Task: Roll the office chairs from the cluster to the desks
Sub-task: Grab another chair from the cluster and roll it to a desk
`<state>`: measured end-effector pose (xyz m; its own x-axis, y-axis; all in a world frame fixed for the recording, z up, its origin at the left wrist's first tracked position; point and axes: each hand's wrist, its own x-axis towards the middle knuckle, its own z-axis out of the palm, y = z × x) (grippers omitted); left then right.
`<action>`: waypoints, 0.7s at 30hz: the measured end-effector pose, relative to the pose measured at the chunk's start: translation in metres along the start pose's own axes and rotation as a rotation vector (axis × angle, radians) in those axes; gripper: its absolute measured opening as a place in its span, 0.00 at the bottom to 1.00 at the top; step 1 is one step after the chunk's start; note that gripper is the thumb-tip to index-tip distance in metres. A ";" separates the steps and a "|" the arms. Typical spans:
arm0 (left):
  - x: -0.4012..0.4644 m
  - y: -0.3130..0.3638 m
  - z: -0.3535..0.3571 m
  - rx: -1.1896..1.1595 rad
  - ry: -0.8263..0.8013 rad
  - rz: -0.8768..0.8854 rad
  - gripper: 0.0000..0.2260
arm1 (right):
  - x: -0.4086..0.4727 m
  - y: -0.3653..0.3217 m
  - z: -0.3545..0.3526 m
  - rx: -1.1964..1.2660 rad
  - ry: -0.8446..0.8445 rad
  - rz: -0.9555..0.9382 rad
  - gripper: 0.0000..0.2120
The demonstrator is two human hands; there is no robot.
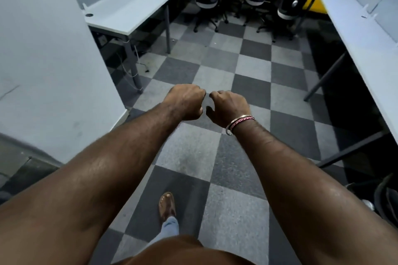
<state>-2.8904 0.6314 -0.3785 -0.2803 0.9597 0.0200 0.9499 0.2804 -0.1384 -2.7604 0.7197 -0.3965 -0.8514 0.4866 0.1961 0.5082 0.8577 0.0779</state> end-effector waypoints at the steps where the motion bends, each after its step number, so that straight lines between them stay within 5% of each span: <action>1: 0.019 -0.004 0.001 0.010 0.006 0.019 0.18 | 0.014 0.009 0.004 -0.008 0.004 0.016 0.18; 12: 0.249 -0.087 -0.011 0.022 0.060 0.173 0.12 | 0.222 0.099 0.029 -0.041 0.051 0.222 0.16; 21: 0.426 -0.133 0.018 0.016 0.036 0.178 0.13 | 0.368 0.175 0.083 -0.040 0.041 0.215 0.15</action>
<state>-3.1390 1.0024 -0.3697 -0.1029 0.9943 0.0294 0.9817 0.1063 -0.1582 -2.9961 1.0629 -0.3922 -0.7171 0.6500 0.2515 0.6831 0.7272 0.0685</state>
